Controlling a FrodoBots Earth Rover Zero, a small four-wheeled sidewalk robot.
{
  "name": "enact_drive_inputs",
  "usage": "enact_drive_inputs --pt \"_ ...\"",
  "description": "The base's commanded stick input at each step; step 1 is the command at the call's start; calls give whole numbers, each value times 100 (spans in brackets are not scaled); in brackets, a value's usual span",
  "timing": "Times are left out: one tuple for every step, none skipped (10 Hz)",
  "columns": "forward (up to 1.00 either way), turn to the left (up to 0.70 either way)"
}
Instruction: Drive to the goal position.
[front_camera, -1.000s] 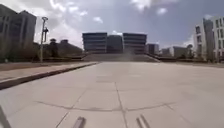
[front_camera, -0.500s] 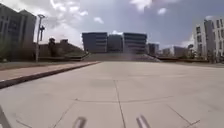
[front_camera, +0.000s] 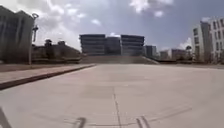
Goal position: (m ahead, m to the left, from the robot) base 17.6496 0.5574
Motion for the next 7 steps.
enact_drive_inputs --pt "100 0" --pt "100 0" --pt "100 0" --pt "100 0" --pt "100 0" --pt "100 0" --pt "100 0"
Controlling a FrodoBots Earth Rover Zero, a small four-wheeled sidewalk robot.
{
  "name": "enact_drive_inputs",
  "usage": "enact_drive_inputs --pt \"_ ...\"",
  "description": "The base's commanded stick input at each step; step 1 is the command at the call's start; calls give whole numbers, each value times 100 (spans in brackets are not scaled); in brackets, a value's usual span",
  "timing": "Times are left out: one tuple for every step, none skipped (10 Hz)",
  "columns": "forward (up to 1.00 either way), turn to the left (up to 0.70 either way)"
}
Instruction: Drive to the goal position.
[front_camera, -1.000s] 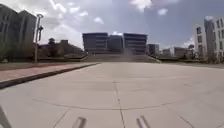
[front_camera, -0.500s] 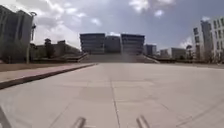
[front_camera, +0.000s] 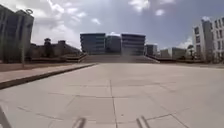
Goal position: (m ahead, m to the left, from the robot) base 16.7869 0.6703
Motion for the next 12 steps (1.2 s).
enact_drive_inputs --pt "100 0" --pt "100 0" --pt "100 0" --pt "100 0" --pt "100 0" --pt "100 0" --pt "100 0" --pt "100 0" --pt "100 0" --pt "100 0" --pt "100 0" --pt "100 0"
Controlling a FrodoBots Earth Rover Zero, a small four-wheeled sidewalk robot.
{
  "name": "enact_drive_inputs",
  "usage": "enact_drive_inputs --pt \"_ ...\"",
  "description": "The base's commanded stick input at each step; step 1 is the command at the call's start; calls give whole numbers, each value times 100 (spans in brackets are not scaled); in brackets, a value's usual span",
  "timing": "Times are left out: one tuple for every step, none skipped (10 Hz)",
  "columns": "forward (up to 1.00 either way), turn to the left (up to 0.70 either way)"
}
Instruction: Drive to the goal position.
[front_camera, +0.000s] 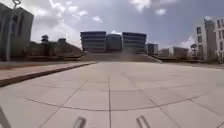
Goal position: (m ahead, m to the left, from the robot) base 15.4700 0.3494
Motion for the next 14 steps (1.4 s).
enact_drive_inputs --pt "100 0" --pt "100 0" --pt "100 0" --pt "100 0" --pt "100 0" --pt "100 0" --pt "100 0" --pt "100 0" --pt "100 0" --pt "100 0" --pt "100 0" --pt "100 0" --pt "100 0" --pt "100 0"
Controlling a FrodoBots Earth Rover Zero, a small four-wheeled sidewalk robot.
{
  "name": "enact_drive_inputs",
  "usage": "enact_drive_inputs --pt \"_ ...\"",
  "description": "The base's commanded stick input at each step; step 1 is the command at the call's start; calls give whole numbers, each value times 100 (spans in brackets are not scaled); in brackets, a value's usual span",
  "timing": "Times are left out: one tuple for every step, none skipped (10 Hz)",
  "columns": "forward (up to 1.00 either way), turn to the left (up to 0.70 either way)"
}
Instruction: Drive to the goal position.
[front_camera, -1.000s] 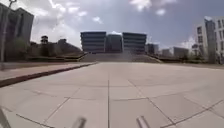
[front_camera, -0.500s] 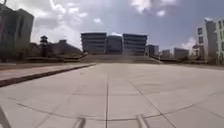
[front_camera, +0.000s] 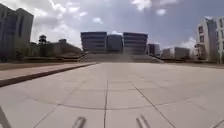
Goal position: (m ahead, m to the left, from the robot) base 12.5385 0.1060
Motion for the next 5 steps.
enact_drive_inputs --pt "100 0" --pt "100 0" --pt "100 0" --pt "100 0" --pt "100 3"
